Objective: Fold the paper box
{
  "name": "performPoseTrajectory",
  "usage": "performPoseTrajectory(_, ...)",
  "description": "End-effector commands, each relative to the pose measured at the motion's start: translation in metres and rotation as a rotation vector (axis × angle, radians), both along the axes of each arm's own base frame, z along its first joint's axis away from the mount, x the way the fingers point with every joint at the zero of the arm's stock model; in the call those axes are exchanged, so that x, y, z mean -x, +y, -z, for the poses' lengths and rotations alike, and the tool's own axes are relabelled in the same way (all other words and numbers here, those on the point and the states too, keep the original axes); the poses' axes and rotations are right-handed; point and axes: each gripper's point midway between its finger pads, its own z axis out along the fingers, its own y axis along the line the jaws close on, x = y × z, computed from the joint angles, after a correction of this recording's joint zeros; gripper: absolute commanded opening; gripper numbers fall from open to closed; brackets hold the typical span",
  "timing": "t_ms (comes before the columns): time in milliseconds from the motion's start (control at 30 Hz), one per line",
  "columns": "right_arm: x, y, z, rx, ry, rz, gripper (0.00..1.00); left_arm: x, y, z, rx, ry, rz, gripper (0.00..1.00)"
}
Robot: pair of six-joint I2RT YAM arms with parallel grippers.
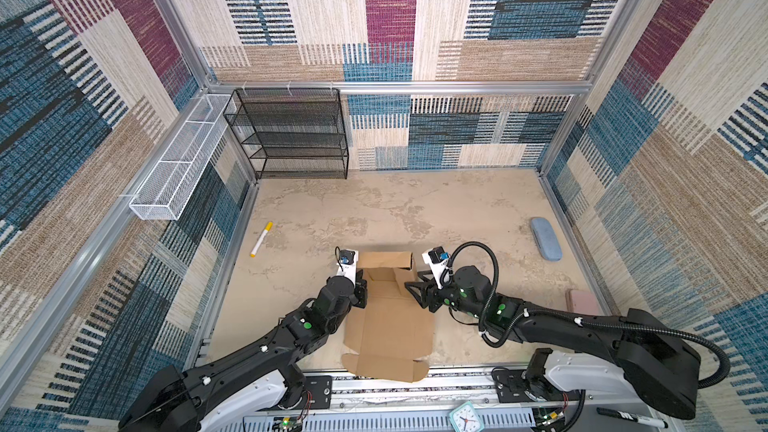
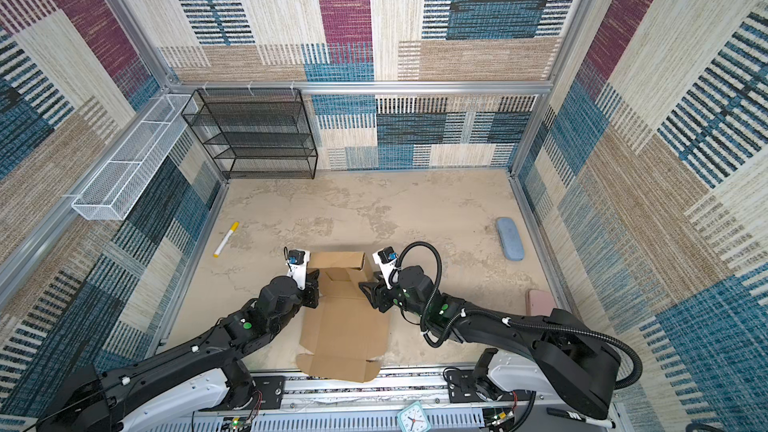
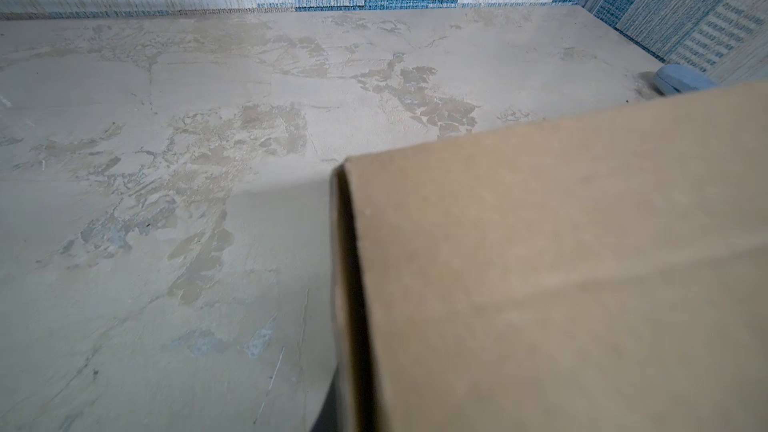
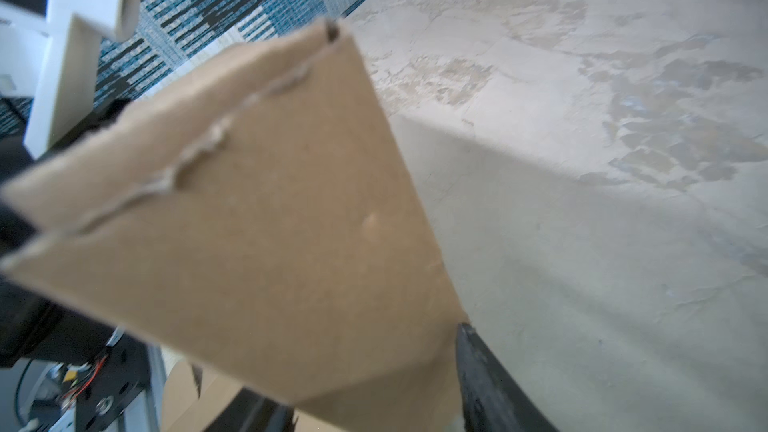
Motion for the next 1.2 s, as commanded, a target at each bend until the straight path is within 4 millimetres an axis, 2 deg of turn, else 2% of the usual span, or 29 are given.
performPoseTrajectory(0,-0.022,-0.009,-0.013,-0.020,-0.073,0.131,0.59,-0.003,0.001,-0.003,-0.009,-0.014,-0.028,0.00)
performPoseTrajectory(267,-0.030,-0.001,0.005,0.037,-0.080,0.197,0.54,-0.008,0.002,-0.006,-0.063,-0.036,-0.078,0.00)
performPoseTrajectory(433,-0.034,0.000,0.008,0.073,-0.107,0.276,0.53,-0.012,-0.003,-0.011,-0.098,-0.042,-0.107,0.00)
performPoseTrajectory(733,-0.047,-0.016,0.028,0.155,-0.083,0.450,0.46,-0.008,-0.003,-0.009,-0.144,-0.030,-0.177,0.00)
performPoseTrajectory(1000,-0.050,-0.012,0.031,0.152,-0.101,0.442,0.37,-0.006,0.003,-0.013,-0.168,-0.017,-0.243,0.00)
performPoseTrajectory(1067,-0.049,-0.011,0.030,0.144,-0.102,0.433,0.32,-0.005,0.006,-0.016,-0.160,-0.011,-0.267,0.00)
performPoseTrajectory(1167,-0.050,-0.011,0.034,0.166,-0.098,0.439,0.30,-0.003,0.009,-0.019,-0.147,-0.002,-0.294,0.00)
